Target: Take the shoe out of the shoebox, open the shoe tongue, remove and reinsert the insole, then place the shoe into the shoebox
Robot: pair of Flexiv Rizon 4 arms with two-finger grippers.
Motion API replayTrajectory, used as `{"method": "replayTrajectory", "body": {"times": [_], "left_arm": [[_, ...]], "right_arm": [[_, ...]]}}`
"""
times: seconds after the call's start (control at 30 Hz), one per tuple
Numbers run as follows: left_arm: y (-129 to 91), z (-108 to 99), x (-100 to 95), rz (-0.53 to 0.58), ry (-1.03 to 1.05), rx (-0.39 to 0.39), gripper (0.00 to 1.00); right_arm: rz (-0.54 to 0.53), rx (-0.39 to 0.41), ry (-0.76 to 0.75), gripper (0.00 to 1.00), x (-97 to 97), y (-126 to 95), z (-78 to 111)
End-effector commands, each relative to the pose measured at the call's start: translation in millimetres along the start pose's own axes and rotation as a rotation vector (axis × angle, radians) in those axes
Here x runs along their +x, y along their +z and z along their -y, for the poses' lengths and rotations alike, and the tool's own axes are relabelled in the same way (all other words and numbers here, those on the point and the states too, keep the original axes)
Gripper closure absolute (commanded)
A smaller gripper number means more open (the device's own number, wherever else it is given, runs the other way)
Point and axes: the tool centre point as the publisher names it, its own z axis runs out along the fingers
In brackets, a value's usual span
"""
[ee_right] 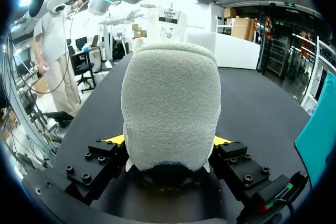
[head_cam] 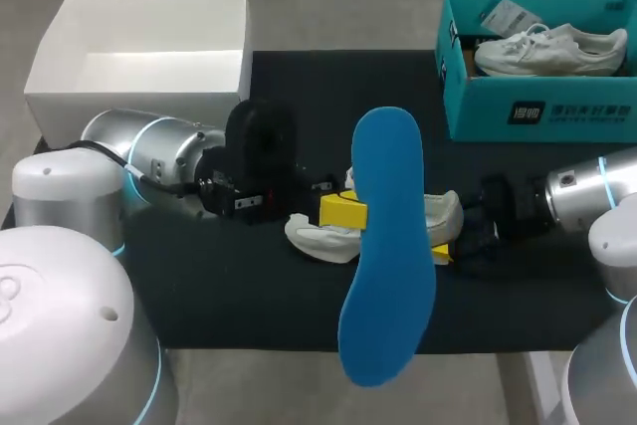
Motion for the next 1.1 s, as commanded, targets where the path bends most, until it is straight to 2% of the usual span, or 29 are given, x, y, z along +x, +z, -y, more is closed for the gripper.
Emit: {"method": "replayTrajectory", "body": {"times": [0.03, 0.17, 1.03, 1.07, 1.1], "left_arm": [[1.3, -0.6, -4.5, -0.01, -0.002, 0.012, 1.0], [4.3, 0.6, -9.4, -0.022, 0.004, 0.017, 1.0], [4.3, 0.6, -9.4, -0.022, 0.004, 0.017, 1.0], [4.3, 0.6, -9.4, -0.022, 0.004, 0.017, 1.0], [4.3, 0.6, -9.4, -0.022, 0.004, 0.017, 1.0]], "right_arm": [[0.002, 0.001, 0.0, 1.0, 0.8, 1.5, 1.7], [0.002, 0.001, 0.0, 1.0, 0.8, 1.5, 1.7], [0.002, 0.001, 0.0, 1.0, 0.8, 1.5, 1.7], [0.002, 0.001, 0.0, 0.89, 0.8, 1.5, 1.7], [0.002, 0.001, 0.0, 0.61, 0.8, 1.5, 1.7]]}}
